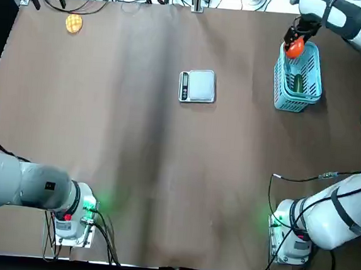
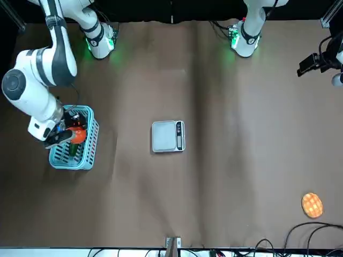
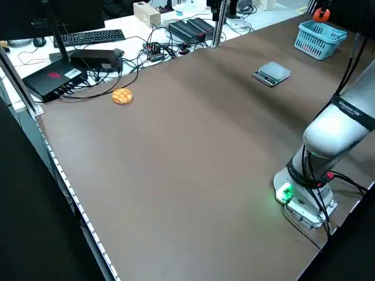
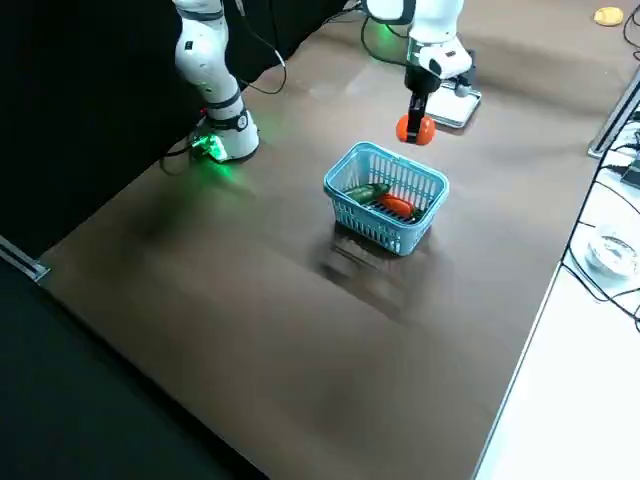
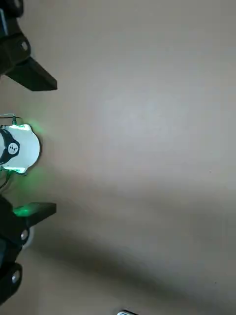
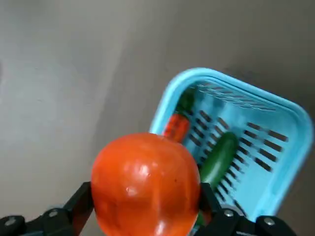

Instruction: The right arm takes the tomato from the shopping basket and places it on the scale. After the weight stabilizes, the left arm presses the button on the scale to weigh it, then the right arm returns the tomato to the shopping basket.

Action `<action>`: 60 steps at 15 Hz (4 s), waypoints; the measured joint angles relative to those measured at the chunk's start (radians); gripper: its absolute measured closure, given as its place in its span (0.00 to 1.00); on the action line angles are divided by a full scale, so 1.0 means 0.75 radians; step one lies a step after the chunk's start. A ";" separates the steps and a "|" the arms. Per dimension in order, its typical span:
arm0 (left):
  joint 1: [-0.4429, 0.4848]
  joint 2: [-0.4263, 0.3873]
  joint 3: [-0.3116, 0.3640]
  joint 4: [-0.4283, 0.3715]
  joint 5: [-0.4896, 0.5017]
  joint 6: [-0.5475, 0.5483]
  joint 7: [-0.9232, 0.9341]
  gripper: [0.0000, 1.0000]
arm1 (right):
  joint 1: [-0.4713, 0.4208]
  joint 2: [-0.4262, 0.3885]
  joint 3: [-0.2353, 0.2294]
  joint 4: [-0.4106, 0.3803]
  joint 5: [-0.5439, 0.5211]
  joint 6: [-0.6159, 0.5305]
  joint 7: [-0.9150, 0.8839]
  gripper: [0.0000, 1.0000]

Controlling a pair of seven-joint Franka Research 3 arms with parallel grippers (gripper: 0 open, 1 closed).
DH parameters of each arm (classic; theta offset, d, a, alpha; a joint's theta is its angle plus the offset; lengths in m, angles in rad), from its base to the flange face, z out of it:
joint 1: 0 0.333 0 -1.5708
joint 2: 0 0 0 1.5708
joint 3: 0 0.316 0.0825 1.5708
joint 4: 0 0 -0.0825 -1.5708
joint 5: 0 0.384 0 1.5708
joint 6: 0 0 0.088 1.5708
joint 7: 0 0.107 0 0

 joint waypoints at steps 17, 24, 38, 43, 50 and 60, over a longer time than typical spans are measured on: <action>-0.003 0.000 -0.001 0.000 0.000 -0.002 -0.001 0.00 | -0.120 0.279 -0.003 -0.016 -0.105 0.134 0.399 0.09; -0.004 0.000 -0.001 0.000 0.000 -0.003 -0.001 0.00 | -0.120 0.327 -0.001 -0.015 -0.077 0.143 0.403 0.09; -0.004 0.000 -0.001 0.000 0.000 -0.003 -0.001 0.00 | -0.120 0.328 0.001 -0.009 -0.077 0.137 0.370 0.00; -0.004 0.000 0.000 -0.001 0.000 -0.003 -0.003 0.00 | -0.125 0.233 -0.003 0.054 -0.077 0.086 0.337 0.00; -0.003 0.000 0.000 -0.001 0.000 -0.003 -0.004 0.00 | -0.096 -0.122 0.016 0.203 -0.076 -0.261 0.322 0.00; -0.003 -0.001 0.000 0.008 0.000 -0.001 -0.006 0.00 | -0.453 -0.149 0.410 0.555 -0.078 -0.596 0.312 0.00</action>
